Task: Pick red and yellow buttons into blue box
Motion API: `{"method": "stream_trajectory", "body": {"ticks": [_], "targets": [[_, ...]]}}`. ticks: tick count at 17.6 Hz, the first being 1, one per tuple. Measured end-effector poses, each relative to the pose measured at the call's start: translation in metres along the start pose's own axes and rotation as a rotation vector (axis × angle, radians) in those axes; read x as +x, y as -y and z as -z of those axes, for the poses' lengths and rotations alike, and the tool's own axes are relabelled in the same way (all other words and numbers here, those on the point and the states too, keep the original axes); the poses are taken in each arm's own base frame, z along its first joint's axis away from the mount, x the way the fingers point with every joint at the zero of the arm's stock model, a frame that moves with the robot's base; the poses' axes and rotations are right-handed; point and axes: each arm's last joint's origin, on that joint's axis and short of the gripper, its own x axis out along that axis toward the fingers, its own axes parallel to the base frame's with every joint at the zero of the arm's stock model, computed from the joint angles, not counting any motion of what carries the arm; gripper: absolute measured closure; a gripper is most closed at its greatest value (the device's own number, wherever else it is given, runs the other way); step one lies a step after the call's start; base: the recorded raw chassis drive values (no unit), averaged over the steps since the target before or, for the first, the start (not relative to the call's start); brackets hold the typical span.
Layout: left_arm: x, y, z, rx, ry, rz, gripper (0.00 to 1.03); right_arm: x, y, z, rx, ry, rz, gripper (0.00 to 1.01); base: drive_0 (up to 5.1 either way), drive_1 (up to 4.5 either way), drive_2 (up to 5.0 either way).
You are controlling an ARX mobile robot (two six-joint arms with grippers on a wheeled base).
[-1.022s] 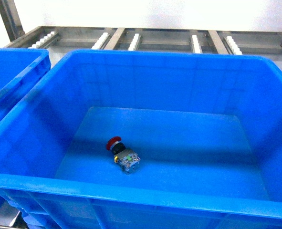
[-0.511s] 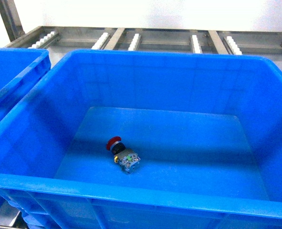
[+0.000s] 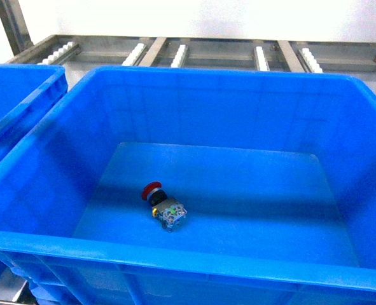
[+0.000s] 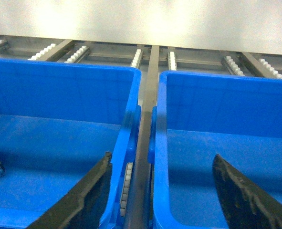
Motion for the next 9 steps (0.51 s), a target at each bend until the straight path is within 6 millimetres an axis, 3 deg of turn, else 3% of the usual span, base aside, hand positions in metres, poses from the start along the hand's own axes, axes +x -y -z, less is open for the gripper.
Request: {"method": "stream_trajectory", "body": {"ticks": [9], "targets": [[0.0,0.0,0.0,0.0,0.0,0.0,0.04,0.0,0.0,0.0,0.0,0.0,0.0,0.11,0.0,0.0,0.0]]}}
